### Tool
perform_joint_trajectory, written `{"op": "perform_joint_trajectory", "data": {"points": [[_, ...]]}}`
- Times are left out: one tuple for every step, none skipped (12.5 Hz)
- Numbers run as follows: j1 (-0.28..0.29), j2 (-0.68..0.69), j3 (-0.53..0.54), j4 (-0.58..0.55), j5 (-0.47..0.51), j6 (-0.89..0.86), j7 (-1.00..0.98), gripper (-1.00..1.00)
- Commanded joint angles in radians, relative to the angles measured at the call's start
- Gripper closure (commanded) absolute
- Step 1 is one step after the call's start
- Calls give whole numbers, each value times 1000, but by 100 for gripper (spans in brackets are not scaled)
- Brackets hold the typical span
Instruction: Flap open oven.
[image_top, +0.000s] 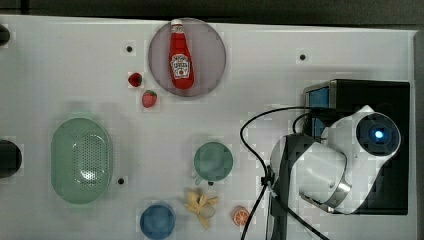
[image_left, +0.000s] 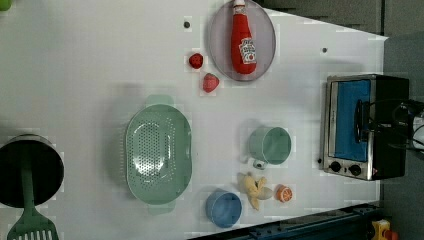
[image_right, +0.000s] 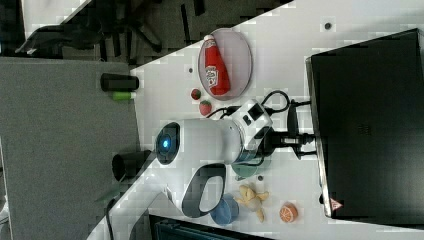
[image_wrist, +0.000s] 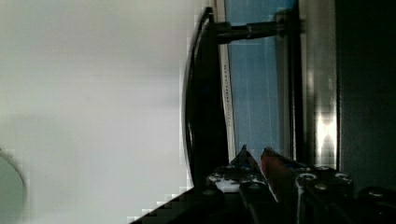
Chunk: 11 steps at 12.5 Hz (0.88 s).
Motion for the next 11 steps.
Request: {"op": "perform_joint_trajectory", "data": {"points": [[44, 2, 51, -7, -55, 15, 3, 65], [55, 6, 66, -12, -85, 15, 52, 65], [66, 8, 79, -22, -126, 15, 118, 65], [76, 9, 92, -34, -175, 16, 193, 65], [87, 10, 109, -42, -225, 16, 263, 65], [96, 14, 125, -48, -278, 15, 330, 65], [105, 19, 139, -55, -328, 15, 401, 65], [114, 29, 149, -59, -378, 14, 467, 65], [123, 44, 157, -60, -422, 14, 524, 65], [131, 60, 167, -60, -458, 14, 571, 65], [141, 79, 178, -60, -487, 14, 611, 65]]}}
